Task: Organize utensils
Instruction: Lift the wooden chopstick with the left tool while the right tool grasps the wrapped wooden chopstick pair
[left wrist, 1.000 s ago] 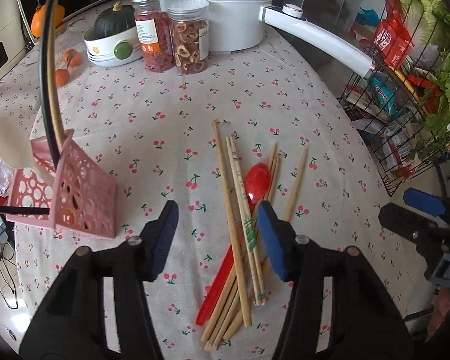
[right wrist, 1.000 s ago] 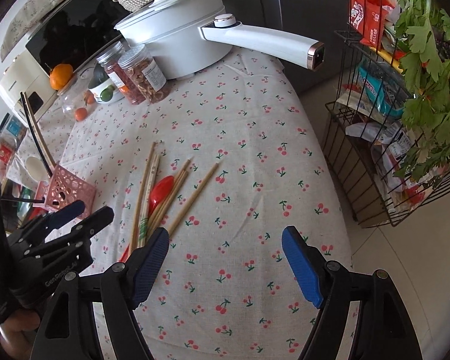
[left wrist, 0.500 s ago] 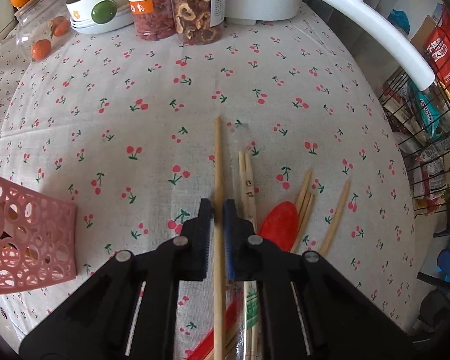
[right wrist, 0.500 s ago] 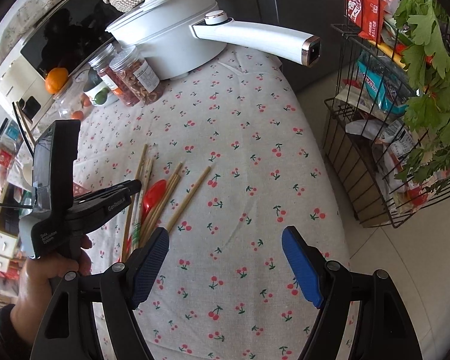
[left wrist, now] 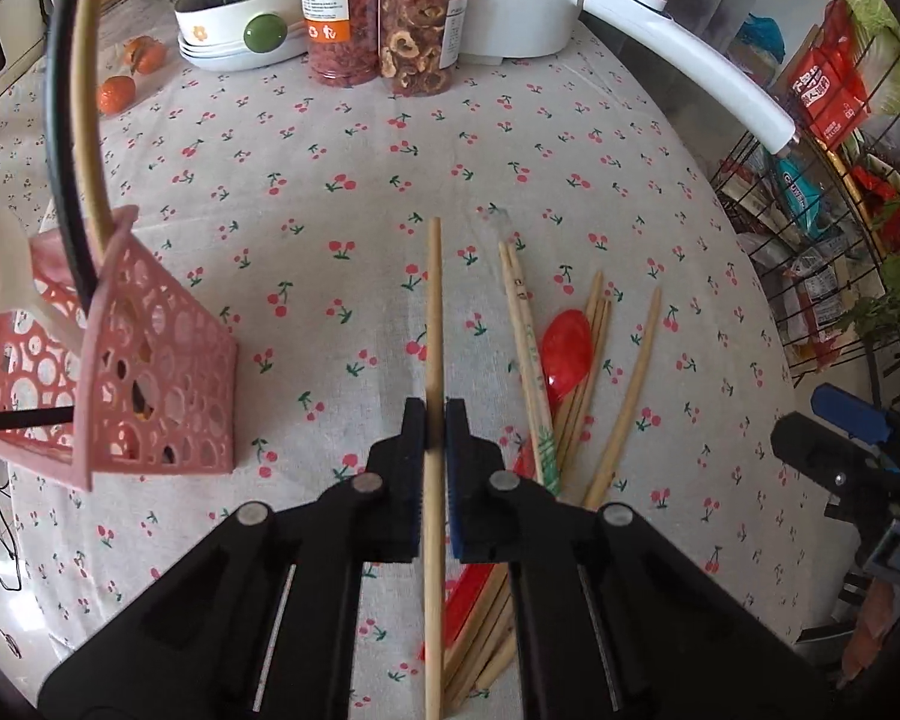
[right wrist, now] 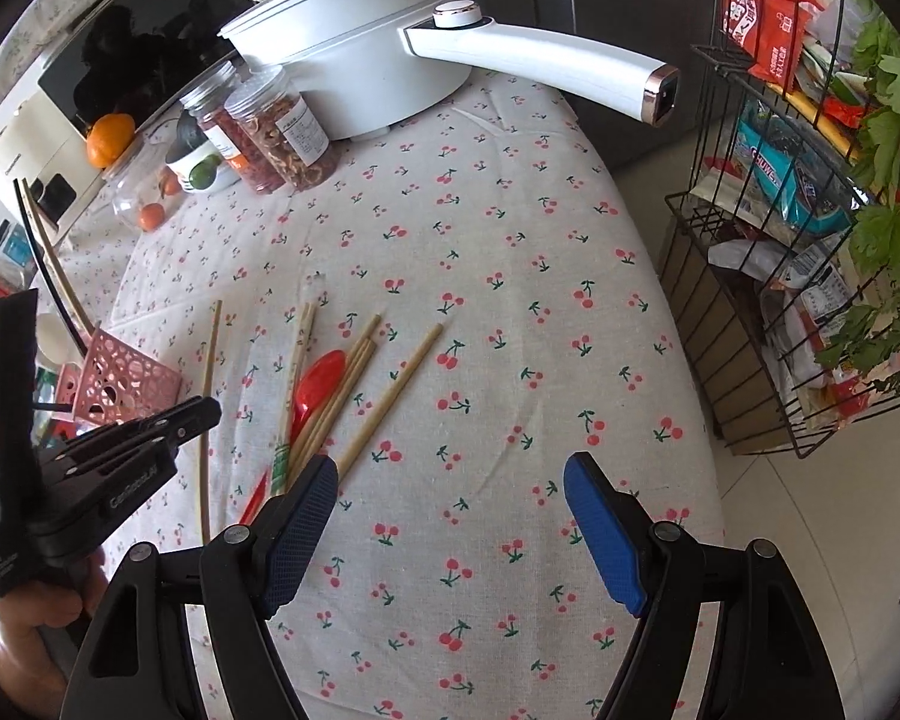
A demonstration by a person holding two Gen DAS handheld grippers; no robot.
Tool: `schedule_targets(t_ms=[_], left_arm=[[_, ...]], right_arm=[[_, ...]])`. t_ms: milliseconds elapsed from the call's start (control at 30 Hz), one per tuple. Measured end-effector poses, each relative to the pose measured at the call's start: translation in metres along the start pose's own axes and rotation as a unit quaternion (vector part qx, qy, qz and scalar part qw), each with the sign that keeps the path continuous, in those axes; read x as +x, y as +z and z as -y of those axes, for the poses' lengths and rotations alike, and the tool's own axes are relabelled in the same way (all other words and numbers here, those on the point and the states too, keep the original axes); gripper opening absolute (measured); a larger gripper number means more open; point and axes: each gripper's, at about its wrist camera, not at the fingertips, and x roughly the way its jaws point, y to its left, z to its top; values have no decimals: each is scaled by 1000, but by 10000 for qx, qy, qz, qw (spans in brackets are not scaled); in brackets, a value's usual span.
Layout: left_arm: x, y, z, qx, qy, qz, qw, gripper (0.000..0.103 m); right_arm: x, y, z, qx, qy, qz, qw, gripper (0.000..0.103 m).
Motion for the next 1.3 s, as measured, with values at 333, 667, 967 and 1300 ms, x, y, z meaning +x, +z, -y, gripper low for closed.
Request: schedule_targets(t_ms=[333,667,967,1300], left_arm=[[-66,-49,-22,426,-261,541,9973,7],[-109,-73,-52,478,-422,1192,9908,7],[-121,-82,-88,317,-419,1307,9900,7],[-121,-84,-99,216,-432,1284,9905,7]], right_arm=[[10,-7,-37,-330,-124,-71,9994,79],[35,7,-73,-604,-161,-76,9980,79],[69,35,-101,-809,-97,48,9967,48],[104,46,-122,-1136,-264,-109,9931,22]])
